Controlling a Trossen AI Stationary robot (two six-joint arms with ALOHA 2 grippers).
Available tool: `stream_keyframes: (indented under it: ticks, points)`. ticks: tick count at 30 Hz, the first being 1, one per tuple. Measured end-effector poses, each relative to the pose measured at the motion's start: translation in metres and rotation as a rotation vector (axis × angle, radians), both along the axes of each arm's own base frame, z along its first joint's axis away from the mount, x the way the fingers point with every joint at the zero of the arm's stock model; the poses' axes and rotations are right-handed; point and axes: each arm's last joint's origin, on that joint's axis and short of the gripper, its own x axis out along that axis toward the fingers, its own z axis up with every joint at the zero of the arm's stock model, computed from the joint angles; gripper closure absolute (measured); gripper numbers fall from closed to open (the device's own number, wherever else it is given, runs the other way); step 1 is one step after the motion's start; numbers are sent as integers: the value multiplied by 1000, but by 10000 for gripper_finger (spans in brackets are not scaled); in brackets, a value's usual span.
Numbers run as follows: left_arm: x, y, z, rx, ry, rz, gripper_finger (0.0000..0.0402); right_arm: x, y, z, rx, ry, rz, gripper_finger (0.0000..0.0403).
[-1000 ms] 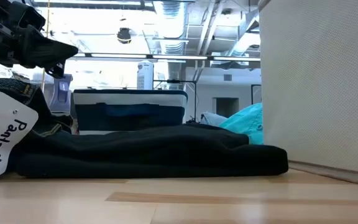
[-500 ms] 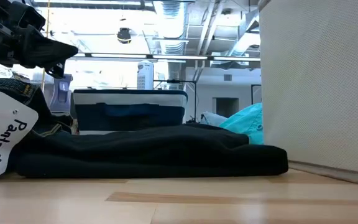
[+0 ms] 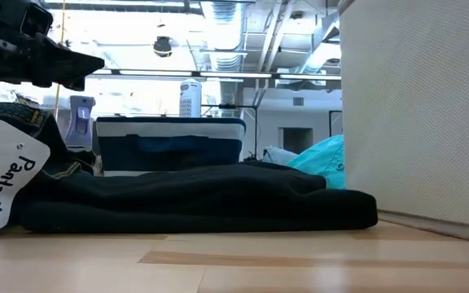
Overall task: Sort clothes
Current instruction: Put the light blue shirt into the blue bin
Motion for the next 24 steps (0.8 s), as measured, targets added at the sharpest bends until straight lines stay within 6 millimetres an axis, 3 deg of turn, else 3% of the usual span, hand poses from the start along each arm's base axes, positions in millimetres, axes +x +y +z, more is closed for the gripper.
stream_keyframes:
  ticks: [2, 7, 10, 15, 20, 24]
  points:
    - [-1, 0, 7, -63, -56, -18, 401, 0, 0, 2, -53, -17, 1, 358]
    - [-7, 1, 32, -359, -327, -66, 401, -1, -1, 18, 4, -190, -14, 358]
    - [-13, 5, 43, -570, -490, -16, 401, -7, -2, 43, 37, -451, -17, 358]
    - [-18, 10, 49, -840, -648, 59, 401, -28, -5, 75, 247, -846, 12, 358]
    - [-18, 11, 49, -877, -665, 82, 401, -30, -9, 94, 443, -874, -11, 358]
    - [-18, 11, 49, -907, -667, 57, 401, -17, -12, 111, 597, -769, -33, 358]
